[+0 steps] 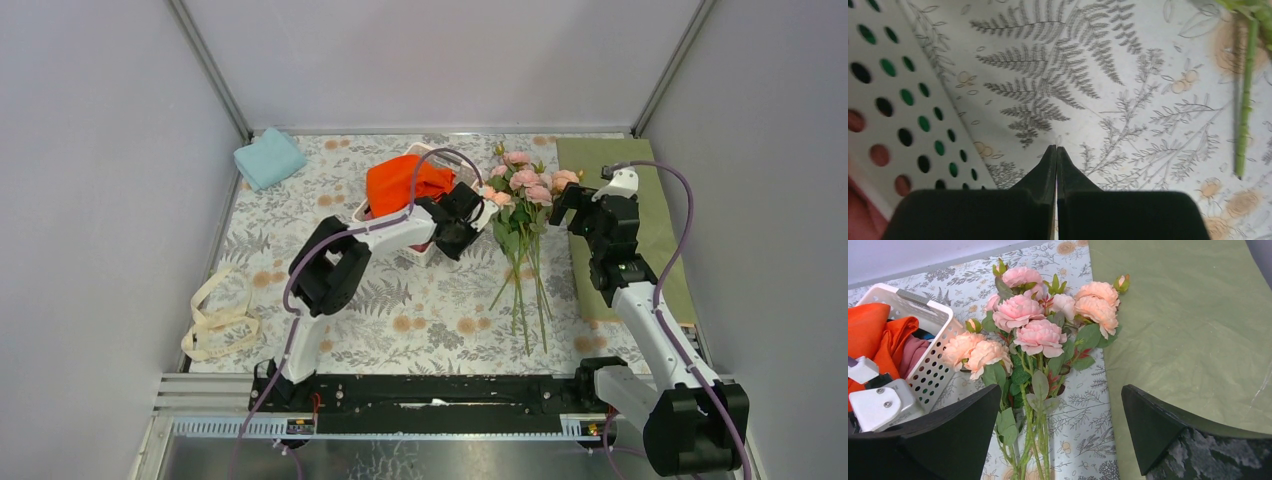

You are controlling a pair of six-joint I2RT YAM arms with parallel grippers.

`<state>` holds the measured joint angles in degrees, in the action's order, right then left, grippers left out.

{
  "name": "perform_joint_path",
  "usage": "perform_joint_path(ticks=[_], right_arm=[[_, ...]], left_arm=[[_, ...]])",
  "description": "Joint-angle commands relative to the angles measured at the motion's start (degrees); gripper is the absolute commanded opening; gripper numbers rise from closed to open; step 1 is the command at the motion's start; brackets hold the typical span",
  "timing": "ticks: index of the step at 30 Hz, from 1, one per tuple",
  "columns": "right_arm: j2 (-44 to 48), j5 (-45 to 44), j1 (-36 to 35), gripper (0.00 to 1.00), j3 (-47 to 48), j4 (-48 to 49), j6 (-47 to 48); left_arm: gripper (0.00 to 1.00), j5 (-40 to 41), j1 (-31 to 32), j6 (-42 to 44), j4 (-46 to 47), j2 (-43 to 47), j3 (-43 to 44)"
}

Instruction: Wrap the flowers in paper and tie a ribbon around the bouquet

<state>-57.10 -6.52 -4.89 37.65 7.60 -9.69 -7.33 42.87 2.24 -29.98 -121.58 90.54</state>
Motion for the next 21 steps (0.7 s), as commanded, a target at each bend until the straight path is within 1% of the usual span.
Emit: perform_joint_path(ticks=[1, 3, 5, 8, 10, 12, 15, 17, 21], right_arm=[[-0.05, 2.09, -0.12, 1.0, 1.89, 1.94, -1.25], [-0.08, 2.42, -0.12, 1.0, 3.04, 0.28, -0.92], [0.64, 2.39, -0.12, 1.0, 4.05, -1.62, -0.69], [2.57, 2.31, -0.12, 1.0, 2.92, 0.44, -1.02], [3.47, 2.19, -0.12, 1.0, 1.77, 2.82, -1.33], [3.84, 2.2, -0.12, 1.0, 1.75, 3.15, -1.44], [3.84, 1.96, -0.12, 1.0, 2.8, 1.37, -0.98], [3.88, 1.34, -0.12, 1.0, 3.27, 0.11, -0.8], [4.72, 0.97, -0.12, 1.0, 3.18, -0.03, -0.69]], left_arm=[[0.0, 10.39, -2.27, 1.27, 1.03, -1.48, 1.29], [0.0, 12.55, -5.54, 2.4, 0.47, -3.12, 2.43], [0.0, 14.69, -9.44, 5.55, 0.95, -3.34, 2.41], [0.0, 17.71, -15.42, 10.46, 2.84, -4.91, 4.19], [0.0, 18.95, -18.75, 13.23, 3.31, -7.9, 9.3], [0.0, 19.22, -21.32, 15.37, 4.68, -11.56, 16.86], [0.0, 20.5, -24.51, 17.8, 9.13, -16.06, 24.48], [0.0, 20.75, -25.77, 19.43, 12.24, -18.3, 27.47], [0.0, 25.93, -27.86, 27.23, 25.37, -20.28, 26.76]])
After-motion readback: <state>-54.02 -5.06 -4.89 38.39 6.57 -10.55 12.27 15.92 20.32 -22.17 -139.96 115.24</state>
